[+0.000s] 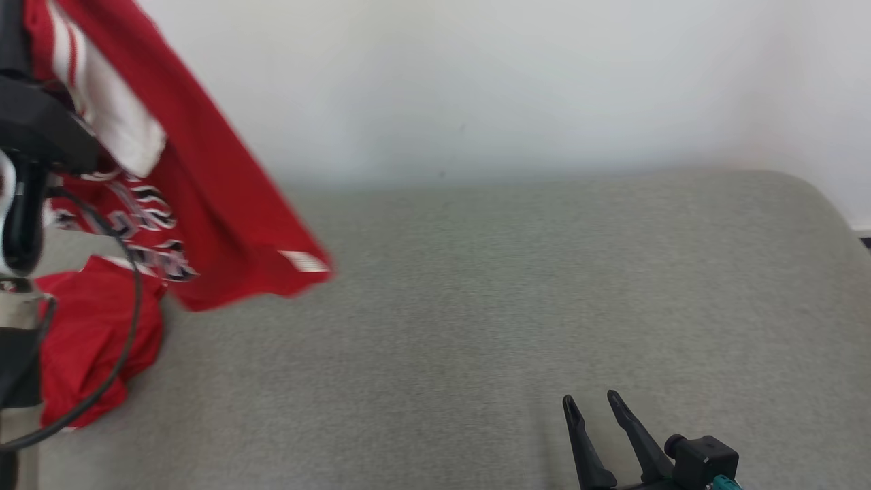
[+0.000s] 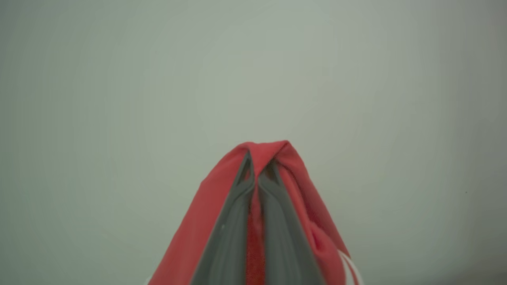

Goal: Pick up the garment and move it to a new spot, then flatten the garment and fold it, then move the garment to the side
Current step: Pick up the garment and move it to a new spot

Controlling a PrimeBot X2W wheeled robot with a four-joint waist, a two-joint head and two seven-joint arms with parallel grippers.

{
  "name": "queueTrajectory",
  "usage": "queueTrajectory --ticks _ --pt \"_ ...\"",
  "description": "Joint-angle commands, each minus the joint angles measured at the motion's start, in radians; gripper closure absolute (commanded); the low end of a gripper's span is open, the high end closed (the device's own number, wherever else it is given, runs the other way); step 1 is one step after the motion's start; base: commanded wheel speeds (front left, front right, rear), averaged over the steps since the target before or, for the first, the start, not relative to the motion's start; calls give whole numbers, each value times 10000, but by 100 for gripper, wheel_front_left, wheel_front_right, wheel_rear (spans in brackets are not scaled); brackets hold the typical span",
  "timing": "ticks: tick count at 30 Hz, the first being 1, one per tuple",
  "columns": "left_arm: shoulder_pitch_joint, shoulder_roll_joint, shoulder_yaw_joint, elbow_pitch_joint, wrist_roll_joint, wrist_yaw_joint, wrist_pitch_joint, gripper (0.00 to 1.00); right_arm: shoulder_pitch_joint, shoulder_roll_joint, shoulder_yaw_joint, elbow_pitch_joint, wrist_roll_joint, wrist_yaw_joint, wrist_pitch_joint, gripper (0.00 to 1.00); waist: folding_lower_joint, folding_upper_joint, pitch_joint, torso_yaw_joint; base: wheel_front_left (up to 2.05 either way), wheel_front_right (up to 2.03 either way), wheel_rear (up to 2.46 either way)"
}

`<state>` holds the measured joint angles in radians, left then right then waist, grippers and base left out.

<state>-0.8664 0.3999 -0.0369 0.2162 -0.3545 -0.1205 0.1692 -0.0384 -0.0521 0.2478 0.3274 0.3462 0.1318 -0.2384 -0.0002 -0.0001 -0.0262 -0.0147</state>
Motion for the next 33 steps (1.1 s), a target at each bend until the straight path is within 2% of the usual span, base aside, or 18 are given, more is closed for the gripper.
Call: queueTrajectory --ticks 1,10,18,25,33 --pt "-59 -218 -54 -122 -243 -19 32 100 74 6 -30 11 -33 -21 -51 0 2 1 -340 -790 0 0 0" --pt "806 -1091 -1135 -727 -694 -69 37 100 65 12 -73 -119 -216 -21 88 0 2 1 -270 -2351 0 0 0" --pt "1851 -1889 -1751 -177 -558 172 -632 100 36 16 -22 -344 -229 -21 266 0 2 1 -7 -3192 0 0 0" --pt "3160 -2962 -2192 1392 -917 335 -1802 100 33 -4 123 -507 -211 -21 448 0 2 1 253 -3626 0 0 0" --pt "3792 -3427 -2806 3955 -1311 353 -2931 100 78 -123 180 -620 -203 -21 649 0 2 1 251 -3570 0 0 0"
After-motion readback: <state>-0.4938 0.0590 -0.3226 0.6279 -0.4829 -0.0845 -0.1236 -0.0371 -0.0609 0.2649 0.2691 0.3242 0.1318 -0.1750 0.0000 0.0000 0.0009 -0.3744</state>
